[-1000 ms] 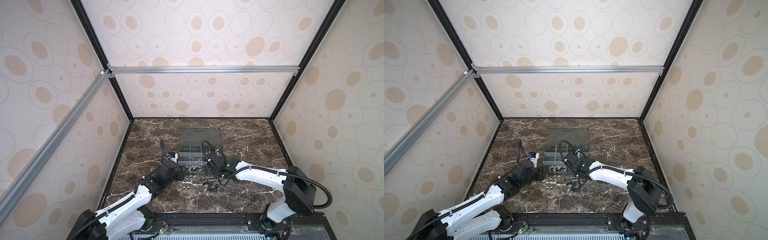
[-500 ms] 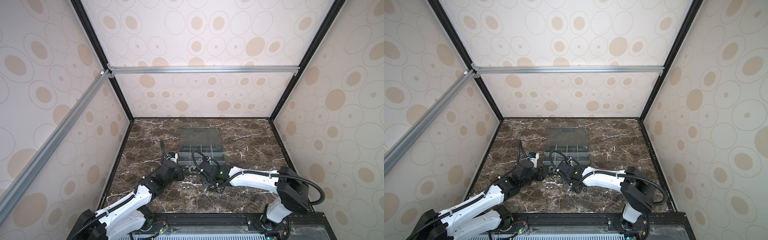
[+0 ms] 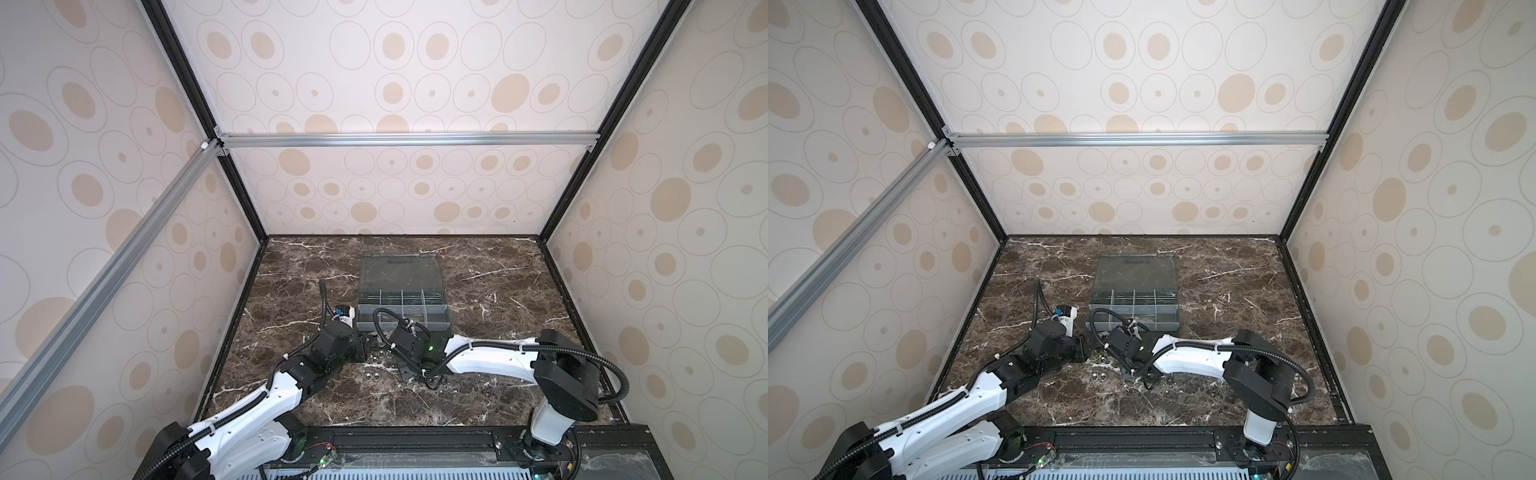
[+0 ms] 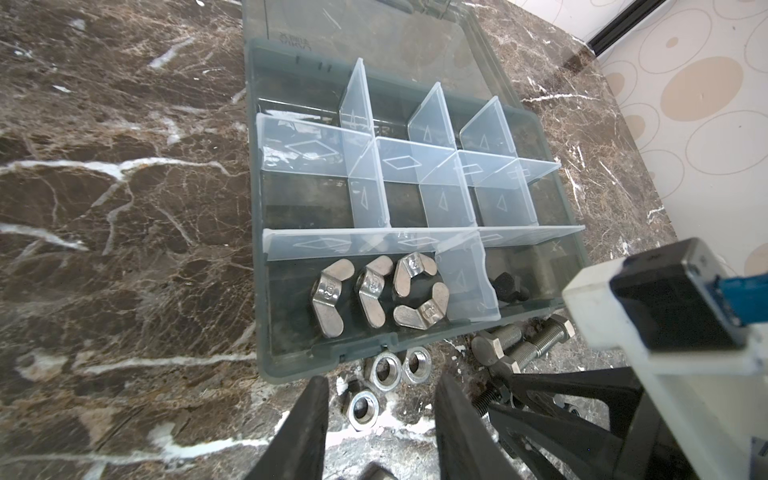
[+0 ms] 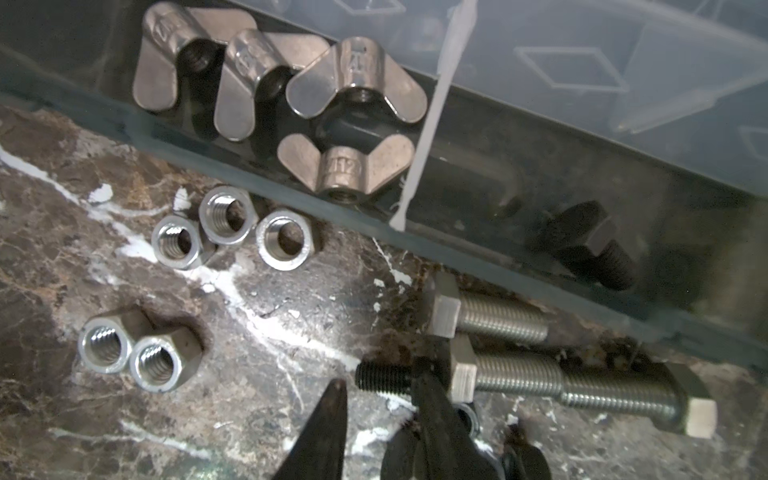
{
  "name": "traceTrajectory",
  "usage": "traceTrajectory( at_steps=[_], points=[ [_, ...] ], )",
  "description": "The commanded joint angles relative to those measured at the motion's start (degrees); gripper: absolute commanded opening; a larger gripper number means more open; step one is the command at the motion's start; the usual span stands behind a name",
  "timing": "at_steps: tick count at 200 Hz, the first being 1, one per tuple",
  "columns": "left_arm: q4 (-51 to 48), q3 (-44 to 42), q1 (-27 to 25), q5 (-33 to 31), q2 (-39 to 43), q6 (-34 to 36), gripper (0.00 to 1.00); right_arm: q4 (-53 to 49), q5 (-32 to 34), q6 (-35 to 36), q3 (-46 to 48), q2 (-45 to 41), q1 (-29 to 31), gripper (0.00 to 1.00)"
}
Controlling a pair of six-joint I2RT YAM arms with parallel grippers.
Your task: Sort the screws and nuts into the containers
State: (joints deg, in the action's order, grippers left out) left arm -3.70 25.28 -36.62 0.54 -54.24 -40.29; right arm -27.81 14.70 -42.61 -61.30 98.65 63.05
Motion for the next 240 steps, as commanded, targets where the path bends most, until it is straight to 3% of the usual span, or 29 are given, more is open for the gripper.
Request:
traceTrajectory(
  at_steps=[1, 145, 240],
  points=[
    [0.1, 0.0, 0.5, -0.3, 0.7, -0.7, 0.43, -2.9, 2.4, -0.9, -1.3, 1.2, 0.4, 0.33],
    [1.0, -1.2, 0.5, -0.1, 1.0, -1.6, 0.43, -2.3, -0.4, -1.9, -1.9, 3.9, 0.9, 0.32],
    [0.5, -1.7, 0.5, -0.3, 2.2, -1.6, 0.43, -3.4, -0.5, -1.9, -4.0, 6.2, 1.6, 0.41]
  ],
)
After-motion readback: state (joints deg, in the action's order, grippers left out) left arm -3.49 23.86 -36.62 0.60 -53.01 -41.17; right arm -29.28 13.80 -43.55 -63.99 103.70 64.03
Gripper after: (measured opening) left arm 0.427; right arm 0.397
